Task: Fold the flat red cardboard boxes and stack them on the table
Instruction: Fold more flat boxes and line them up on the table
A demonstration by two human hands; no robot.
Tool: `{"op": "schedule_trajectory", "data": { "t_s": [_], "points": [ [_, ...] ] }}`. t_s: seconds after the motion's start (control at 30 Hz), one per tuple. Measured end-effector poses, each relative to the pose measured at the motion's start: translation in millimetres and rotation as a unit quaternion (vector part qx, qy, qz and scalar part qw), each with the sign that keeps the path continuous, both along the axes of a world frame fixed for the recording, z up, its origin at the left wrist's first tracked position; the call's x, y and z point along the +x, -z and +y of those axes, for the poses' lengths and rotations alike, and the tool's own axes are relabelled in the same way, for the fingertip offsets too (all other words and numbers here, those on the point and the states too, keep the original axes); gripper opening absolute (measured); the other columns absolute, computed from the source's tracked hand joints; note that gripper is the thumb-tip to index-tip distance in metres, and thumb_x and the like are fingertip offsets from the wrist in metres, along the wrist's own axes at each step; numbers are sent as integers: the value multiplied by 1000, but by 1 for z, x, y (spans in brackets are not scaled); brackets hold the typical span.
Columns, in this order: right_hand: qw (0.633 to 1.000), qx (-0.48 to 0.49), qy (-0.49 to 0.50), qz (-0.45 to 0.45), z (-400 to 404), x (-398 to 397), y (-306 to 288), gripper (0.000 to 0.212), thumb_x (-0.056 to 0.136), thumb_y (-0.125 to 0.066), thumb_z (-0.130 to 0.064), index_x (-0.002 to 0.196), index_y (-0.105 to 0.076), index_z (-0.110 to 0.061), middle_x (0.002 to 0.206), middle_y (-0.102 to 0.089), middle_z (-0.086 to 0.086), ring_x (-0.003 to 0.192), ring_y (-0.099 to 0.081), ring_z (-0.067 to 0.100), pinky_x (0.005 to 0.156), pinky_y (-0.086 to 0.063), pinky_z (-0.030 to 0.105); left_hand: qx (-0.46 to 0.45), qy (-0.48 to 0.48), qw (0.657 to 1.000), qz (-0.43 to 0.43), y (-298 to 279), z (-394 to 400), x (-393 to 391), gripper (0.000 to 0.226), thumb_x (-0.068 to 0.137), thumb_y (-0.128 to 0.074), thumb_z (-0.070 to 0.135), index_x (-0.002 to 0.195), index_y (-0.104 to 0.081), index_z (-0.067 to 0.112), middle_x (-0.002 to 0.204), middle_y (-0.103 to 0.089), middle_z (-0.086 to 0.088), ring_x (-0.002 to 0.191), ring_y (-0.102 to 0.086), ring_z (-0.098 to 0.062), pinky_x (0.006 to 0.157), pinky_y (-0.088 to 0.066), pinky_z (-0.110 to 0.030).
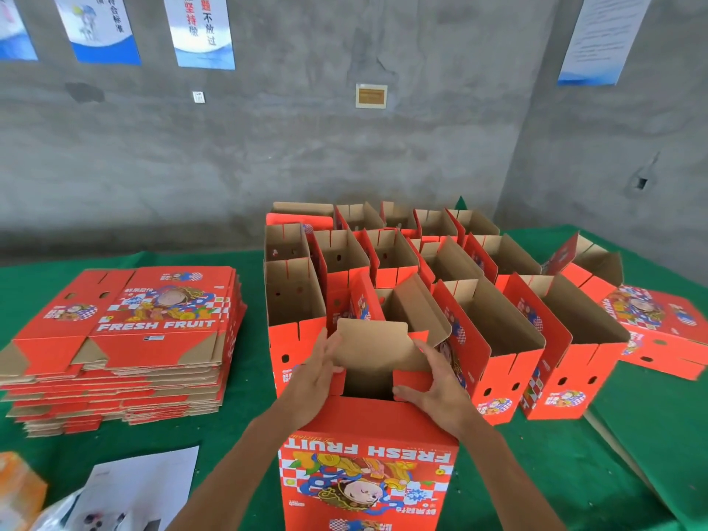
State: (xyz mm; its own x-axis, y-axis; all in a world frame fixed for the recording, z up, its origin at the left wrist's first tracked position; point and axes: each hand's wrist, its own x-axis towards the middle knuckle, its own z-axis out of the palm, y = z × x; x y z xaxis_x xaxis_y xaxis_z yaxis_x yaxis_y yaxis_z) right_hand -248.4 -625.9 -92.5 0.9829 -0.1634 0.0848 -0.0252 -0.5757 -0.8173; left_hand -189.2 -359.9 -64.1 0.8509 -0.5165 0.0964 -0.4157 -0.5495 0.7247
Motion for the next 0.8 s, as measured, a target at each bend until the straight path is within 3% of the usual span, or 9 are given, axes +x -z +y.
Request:
{"op": "schedule_trajectory", "data": {
  "t_s": [0.1,0.2,0.27,0.33,0.37,0.43,0.5,0.67,0.8],
  "points": [
    [999,13,-3,-43,-4,1,5,64,90,-79,-32,137,-42,-53,134,-46,-33,127,-47,-3,102,-47,27,49,-65,993,-89,5,-3,-3,95,95,-49,-9,158,0,41,168,-24,0,153,-26,-23,127,-22,-44],
    [996,48,-16,-74,-10,-2,13,30,104,-54,-14,111,-69,-39,131,-59,-26,129,-52,6,100,-43,19,14,-118,992,-53,8,0,1,92,91,-56,-9,159,-20,41,171,-9,3,157,-8,-23,125,-20,-49],
    [993,115,-22,-35,-7,-4,12,36,103,-43,-32,97,-78,-32,137,-62,-14,130,-55,14,99,-44,18,-106,-47,992,49,8,7,2,59,95,-45,-18,135,-62,23,162,-33,-8,155,-22,-29,120,-34,-31],
    [995,95,-17,16,-5,-5,9,36,89,-56,-65,104,-73,-37,136,-60,-11,122,-58,11,98,-48,28,-209,-27,967,142,7,11,-2,50,104,-35,-12,100,-80,11,142,-56,-9,145,-42,-34,102,-46,-18],
    [999,28,-23,34,-5,-7,7,47,79,-62,-78,111,-67,-44,132,-56,-15,116,-58,5,94,-48,27,-192,-36,970,148,6,12,-3,49,110,-37,4,96,-82,15,141,-59,-4,142,-47,-30,102,-45,-20],
    [994,-85,-32,65,-3,-8,3,67,67,-64,-92,121,-53,-55,124,-48,-24,109,-56,-2,86,-44,20,-50,-57,993,88,10,11,-2,34,106,-44,48,123,-72,39,153,-49,8,146,-41,-20,117,-36,-37],
    [989,-132,-25,68,1,-5,-1,75,66,-65,-91,130,-46,-54,124,-46,-23,112,-51,-1,85,-40,20,134,-53,989,40,14,9,1,60,94,-55,68,149,-44,48,164,-30,14,155,-21,-17,122,-29,-51],
    [957,-284,-21,51,11,5,3,74,80,-68,-75,139,-44,-38,137,-50,-9,129,-41,14,106,-40,38,246,-106,963,-19,17,-11,3,85,80,-72,70,152,-35,44,151,-36,10,145,-33,-16,106,-44,-50],
    [979,-196,12,62,12,4,-4,65,82,-59,-81,128,-58,-35,124,-54,-12,122,-47,11,103,-43,36,227,-114,967,-37,20,-9,10,59,100,-37,70,149,-42,39,149,-41,7,143,-36,-17,106,-44,-50]
  ]
}}
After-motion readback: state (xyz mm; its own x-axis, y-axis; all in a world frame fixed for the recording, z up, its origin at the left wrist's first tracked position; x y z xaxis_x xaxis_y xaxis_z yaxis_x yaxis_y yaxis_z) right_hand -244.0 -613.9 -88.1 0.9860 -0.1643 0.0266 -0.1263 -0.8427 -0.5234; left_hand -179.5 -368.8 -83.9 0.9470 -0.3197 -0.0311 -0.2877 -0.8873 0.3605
